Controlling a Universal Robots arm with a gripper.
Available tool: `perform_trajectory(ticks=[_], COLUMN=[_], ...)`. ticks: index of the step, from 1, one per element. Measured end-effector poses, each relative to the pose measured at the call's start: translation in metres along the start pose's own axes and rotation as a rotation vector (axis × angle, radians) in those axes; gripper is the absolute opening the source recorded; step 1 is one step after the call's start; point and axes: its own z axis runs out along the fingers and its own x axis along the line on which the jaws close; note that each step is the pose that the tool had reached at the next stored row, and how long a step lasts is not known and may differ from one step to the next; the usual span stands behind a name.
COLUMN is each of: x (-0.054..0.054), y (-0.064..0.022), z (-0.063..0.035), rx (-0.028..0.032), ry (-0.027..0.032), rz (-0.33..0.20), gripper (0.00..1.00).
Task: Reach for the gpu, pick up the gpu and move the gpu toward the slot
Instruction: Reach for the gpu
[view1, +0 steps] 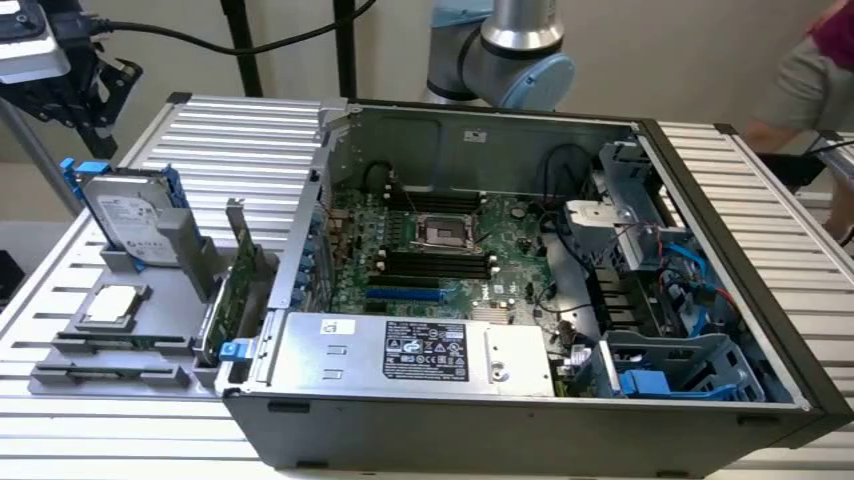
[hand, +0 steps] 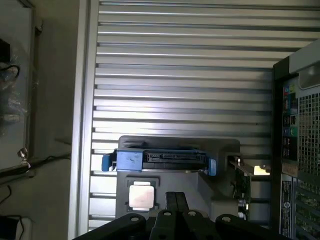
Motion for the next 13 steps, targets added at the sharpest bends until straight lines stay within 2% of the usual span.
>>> perform_trajectory(ticks=[6,13], x=[-0.023,-0.045], y=[-0.0085,-0.0263], z=[-0.0001,0.0020], rx=[0.0001,0.0001], ry=[0.0001,0.0001], rz=[0.000,0.000], gripper=[0.11,0.11])
